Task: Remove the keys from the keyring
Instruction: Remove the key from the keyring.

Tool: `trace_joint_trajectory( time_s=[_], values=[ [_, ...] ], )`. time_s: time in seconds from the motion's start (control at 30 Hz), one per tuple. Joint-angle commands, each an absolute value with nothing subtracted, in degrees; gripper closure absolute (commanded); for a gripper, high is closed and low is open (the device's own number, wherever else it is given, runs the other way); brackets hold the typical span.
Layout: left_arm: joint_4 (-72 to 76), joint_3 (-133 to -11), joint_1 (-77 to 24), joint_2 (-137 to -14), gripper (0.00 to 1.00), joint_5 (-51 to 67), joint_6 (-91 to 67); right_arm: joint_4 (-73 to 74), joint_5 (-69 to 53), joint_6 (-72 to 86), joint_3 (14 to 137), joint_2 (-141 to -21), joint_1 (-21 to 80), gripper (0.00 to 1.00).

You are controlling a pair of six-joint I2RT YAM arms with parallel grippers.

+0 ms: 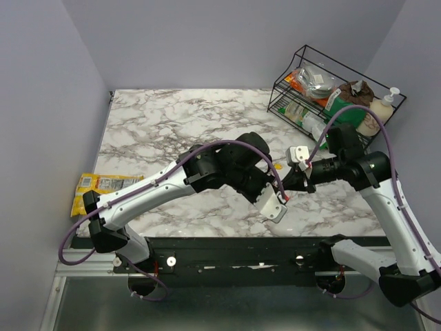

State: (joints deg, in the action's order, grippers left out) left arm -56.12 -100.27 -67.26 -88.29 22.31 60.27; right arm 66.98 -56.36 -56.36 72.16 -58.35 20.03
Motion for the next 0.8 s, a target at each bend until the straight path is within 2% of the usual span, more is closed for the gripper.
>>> trace_joint_trajectory(
  time_s=[0.0, 0.5, 0.77],
  values=[
    [-59.1, -98.4, -68.1, -85.5, 1.0, 23.6, 62.3, 67.7, -58.4, -60.9, 75.7, -59.9, 19.1, 0.99],
    [-59.2, -99.0, -68.2, -86.7, 1.0, 23.7, 61.3, 76.0, -60.8, -66.3, 82.3, -64.8, 19.2, 0.99],
    [-56.1, -99.8, -67.9, -88.9, 1.0, 23.0, 55.8, 66.2, -53.7, -60.6, 77.0, -57.1, 20.9, 0.99]
  ],
)
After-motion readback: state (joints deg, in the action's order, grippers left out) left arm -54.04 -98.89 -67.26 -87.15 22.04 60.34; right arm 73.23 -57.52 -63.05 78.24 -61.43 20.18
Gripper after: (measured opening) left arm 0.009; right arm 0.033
